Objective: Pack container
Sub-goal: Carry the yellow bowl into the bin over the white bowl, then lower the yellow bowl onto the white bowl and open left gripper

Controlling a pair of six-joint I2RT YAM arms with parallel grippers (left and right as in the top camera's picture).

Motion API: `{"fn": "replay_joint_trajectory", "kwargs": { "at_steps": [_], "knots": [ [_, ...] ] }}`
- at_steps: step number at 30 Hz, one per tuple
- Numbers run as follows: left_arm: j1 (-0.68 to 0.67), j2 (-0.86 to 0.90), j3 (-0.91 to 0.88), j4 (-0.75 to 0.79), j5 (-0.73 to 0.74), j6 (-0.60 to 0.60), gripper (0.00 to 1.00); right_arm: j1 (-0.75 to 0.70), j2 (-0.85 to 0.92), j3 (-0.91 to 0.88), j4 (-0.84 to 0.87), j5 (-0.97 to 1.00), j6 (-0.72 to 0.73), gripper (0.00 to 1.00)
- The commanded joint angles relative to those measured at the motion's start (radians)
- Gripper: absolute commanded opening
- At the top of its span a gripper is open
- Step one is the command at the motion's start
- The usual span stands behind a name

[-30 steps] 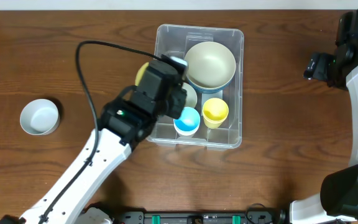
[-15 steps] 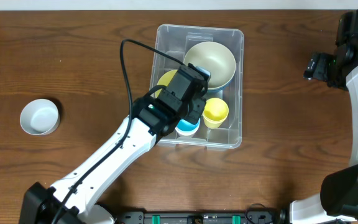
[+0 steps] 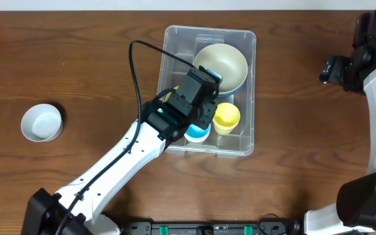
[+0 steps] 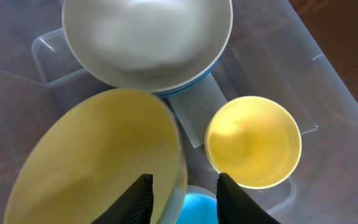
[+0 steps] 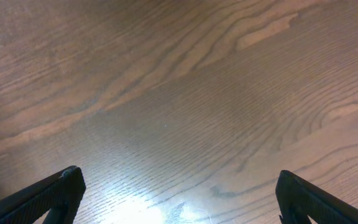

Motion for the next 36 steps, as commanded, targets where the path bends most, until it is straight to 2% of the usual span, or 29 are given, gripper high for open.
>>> {"fn": "replay_joint_trajectory", "kwargs": {
  "at_steps": [1, 7, 12, 14, 36],
  "knots": [
    [0.007, -0.015, 0.023, 0.000, -0.031, 0.027, 0.34, -0.005, -0.016, 0.013, 0.000, 0.000, 0.016, 0.99],
    [0.010, -0.031, 0.024, -0.005, -0.030, 0.027, 0.33, -0.005, -0.016, 0.013, 0.000, 0.000, 0.016, 0.99],
    [0.010, -0.031, 0.024, -0.019, -0.030, 0.027, 0.14, -0.005, -0.016, 0.013, 0.000, 0.000, 0.016, 0.99],
    [0.010, -0.031, 0.024, -0.022, -0.030, 0.027, 0.10, -0.005, -0.016, 0.013, 0.000, 0.000, 0.016, 0.99],
    [0.010, -0.031, 0.023, -0.086, -0.030, 0.028, 0.09, -0.005, -0.016, 0.013, 0.000, 0.000, 0.015, 0.99]
  ]
}}
